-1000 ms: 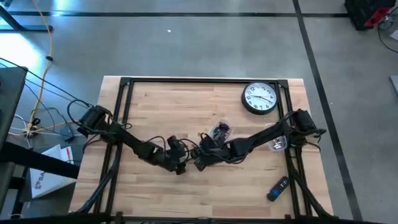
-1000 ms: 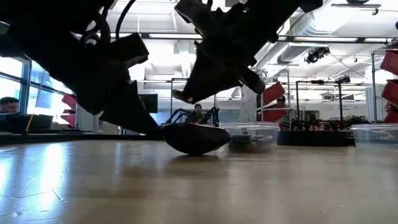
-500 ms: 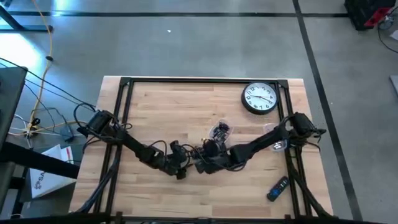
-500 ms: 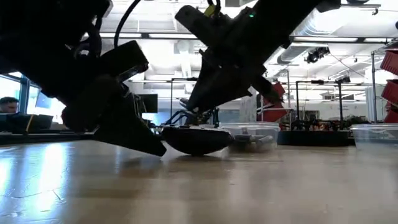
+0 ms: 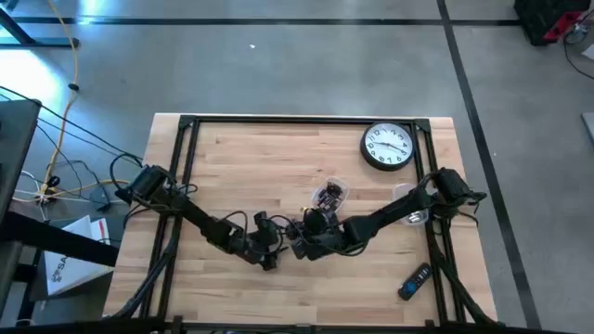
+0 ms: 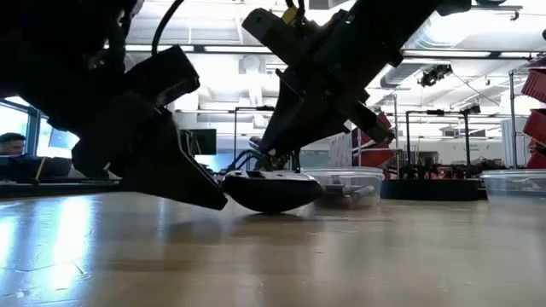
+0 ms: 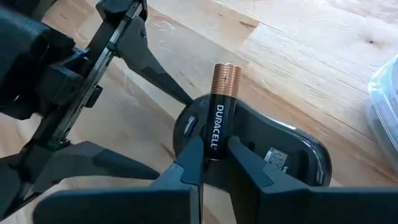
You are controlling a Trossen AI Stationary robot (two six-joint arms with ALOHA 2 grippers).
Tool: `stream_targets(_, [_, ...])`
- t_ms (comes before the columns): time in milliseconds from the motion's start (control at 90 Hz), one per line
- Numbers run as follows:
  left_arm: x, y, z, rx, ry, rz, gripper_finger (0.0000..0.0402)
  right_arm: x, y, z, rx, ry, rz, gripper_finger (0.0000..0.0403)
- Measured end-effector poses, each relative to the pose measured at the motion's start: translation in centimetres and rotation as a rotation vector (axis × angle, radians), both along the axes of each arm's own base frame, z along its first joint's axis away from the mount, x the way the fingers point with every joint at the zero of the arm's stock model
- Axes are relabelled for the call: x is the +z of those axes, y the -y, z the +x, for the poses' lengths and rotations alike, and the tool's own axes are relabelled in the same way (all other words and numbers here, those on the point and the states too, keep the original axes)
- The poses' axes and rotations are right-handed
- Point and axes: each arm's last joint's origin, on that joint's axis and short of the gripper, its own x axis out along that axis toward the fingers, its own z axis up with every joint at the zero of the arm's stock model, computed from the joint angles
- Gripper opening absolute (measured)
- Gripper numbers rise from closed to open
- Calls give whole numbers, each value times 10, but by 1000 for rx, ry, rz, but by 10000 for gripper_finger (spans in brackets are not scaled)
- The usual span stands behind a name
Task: Insert battery
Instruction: Insert the brown battery into the mouse's battery compartment
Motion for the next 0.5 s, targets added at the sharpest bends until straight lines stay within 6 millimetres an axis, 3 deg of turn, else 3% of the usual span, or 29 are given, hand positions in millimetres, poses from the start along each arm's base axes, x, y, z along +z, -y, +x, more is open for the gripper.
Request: stream_targets(500, [1, 0, 1, 8, 18, -6, 296, 0, 0, 0, 46, -15, -27, 23])
